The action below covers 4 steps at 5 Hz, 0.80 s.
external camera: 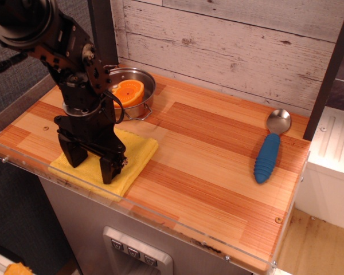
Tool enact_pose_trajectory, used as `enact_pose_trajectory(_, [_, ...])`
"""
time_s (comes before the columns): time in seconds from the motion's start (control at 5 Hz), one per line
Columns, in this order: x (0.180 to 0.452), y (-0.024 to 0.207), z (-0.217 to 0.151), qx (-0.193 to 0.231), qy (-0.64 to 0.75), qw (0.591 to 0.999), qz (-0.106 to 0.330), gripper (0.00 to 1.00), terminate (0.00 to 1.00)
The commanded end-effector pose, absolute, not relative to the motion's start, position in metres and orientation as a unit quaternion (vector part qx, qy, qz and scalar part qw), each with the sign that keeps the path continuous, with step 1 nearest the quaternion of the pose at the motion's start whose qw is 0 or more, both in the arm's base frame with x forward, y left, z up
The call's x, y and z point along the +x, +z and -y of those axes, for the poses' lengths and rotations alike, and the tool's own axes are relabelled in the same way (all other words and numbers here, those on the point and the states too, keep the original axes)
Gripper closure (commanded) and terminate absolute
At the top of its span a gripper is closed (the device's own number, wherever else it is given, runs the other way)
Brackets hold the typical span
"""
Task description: Put the cloth under the spoon.
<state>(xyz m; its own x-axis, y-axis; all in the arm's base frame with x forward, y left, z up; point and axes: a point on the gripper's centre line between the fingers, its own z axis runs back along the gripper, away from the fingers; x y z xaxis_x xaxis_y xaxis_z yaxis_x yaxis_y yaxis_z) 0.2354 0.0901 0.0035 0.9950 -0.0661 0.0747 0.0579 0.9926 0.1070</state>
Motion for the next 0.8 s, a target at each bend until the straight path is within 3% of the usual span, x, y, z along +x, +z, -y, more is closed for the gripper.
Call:
enact_pose_trajectory(0.0, [0.214, -0.027, -0.092, 0.017, -0.047, 0.999, 0.004, 0.00, 0.00])
enact_pose_trajectory(0.2, [0.215, -0.023, -0.070, -0.021, -0.051, 0.998, -0.001, 0.00, 0.00])
enact_pose_trajectory(0.6, [0.214, -0.019, -0.012, -0.034, -0.072, 0.997, 0.009, 0.00, 0.00])
